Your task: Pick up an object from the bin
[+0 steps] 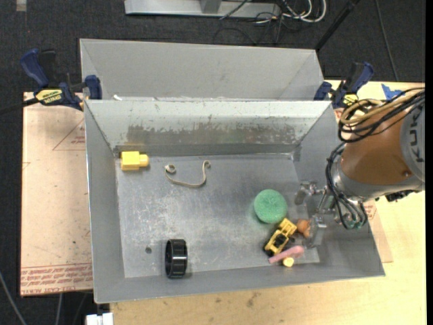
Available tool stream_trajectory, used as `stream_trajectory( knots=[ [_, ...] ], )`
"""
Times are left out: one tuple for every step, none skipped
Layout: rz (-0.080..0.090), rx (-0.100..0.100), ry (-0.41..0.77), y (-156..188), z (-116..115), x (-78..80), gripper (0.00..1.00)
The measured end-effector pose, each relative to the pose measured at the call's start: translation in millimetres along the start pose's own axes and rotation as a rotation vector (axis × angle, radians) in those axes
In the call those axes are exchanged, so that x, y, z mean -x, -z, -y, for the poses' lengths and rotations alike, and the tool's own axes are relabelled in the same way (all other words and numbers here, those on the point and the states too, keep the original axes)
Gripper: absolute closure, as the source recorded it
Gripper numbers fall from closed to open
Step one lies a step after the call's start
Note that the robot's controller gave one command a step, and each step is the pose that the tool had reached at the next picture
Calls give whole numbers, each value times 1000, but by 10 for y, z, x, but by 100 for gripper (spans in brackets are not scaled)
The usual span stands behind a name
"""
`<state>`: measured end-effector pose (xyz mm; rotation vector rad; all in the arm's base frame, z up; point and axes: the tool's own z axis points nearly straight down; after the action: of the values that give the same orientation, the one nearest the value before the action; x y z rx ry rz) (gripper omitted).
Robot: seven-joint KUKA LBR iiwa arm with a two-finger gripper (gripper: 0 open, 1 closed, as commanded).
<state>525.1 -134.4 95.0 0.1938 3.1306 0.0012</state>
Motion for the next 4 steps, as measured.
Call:
stream_trajectory(
  knots=[
    [-5,1,126,-254,-253,-193,100],
    [-5,0,127,-254,-252,-193,0],
    [-5,0,127,-254,-253,-193,0],
    [4,0,101,-241,-284,-396,0]
  ],
)
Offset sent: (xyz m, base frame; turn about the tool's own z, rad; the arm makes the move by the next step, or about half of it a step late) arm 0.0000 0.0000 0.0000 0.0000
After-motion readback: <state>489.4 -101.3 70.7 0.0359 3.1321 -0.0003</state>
